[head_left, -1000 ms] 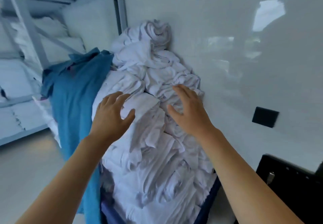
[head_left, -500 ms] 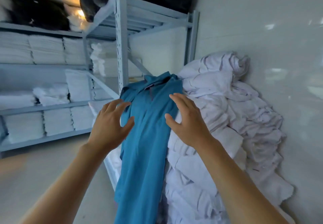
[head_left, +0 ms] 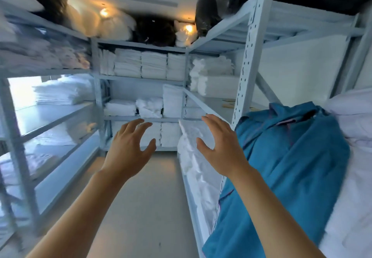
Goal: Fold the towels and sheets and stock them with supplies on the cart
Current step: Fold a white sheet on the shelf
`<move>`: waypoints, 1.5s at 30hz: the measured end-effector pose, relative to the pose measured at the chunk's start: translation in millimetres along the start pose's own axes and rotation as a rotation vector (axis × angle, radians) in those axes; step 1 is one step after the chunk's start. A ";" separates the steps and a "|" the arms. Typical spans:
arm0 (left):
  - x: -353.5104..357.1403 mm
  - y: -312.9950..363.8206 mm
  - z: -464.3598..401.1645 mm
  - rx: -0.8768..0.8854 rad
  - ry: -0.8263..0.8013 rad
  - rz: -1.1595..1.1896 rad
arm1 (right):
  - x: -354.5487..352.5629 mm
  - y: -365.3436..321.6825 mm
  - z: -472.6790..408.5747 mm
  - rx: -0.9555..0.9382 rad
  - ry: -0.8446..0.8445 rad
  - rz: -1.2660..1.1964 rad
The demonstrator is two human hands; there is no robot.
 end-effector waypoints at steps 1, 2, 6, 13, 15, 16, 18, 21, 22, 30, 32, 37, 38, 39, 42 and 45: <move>-4.9 -13.5 -2.8 -0.021 0.010 -0.015 | 13.7 -3.4 -9.7 -0.015 -0.009 -0.025; -9.0 -25.8 -5.7 -0.038 0.018 -0.030 | 26.8 -6.6 -19.1 -0.029 -0.016 -0.048; -19.0 -68.6 -18.2 -0.092 0.055 -0.076 | 73.9 -11.8 -51.3 -0.069 -0.013 -0.121; -4.3 -131.5 -64.9 -0.171 0.118 -0.174 | 147.8 26.2 -99.9 -0.092 -0.009 -0.179; 10.4 -143.6 -86.2 -0.167 0.134 -0.200 | 167.5 45.8 -117.2 -0.099 -0.008 -0.188; 18.9 -148.7 -98.1 -0.165 0.141 -0.210 | 177.9 57.2 -126.5 -0.100 -0.009 -0.190; 37.6 -158.5 -124.5 -0.172 0.141 -0.227 | 200.4 81.4 -146.6 -0.097 -0.018 -0.199; 65.6 -169.8 -169.0 -0.181 0.127 -0.253 | 235.8 117.6 -177.3 -0.097 -0.034 -0.222; 74.1 -173.0 -184.1 -0.180 0.125 -0.260 | 247.2 129.7 -187.1 -0.098 -0.042 -0.225; 136.9 -191.8 -279.0 -0.187 0.126 -0.309 | 322.8 212.4 -253.3 -0.093 -0.061 -0.243; 150.1 -197.0 -296.1 -0.196 0.121 -0.310 | 335.9 226.3 -263.5 -0.082 -0.057 -0.250; 187.0 -210.8 -338.5 -0.197 0.087 -0.282 | 369.3 260.8 -283.1 -0.044 -0.067 -0.279; 195.6 -214.1 -347.7 -0.195 0.076 -0.281 | 376.7 267.6 -287.3 -0.037 -0.074 -0.277; 204.9 -217.2 -357.4 -0.191 0.064 -0.282 | 384.0 274.1 -291.7 -0.030 -0.081 -0.274; 233.9 -224.8 -389.6 -0.171 0.035 -0.263 | 405.1 293.0 -306.9 -0.012 -0.091 -0.262; 263.1 -232.2 -426.1 -0.140 0.033 -0.207 | 427.8 312.2 -325.3 -0.003 -0.085 -0.244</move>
Point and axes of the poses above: each hand's wrist, its own z-axis away from the middle knuckle, its own x-axis out of the palm, y = z × x, the point moved 7 cm from there along -z, towards the middle knuckle, and after that the axes turned 15 degrees about -x, right-handed, at the moved point
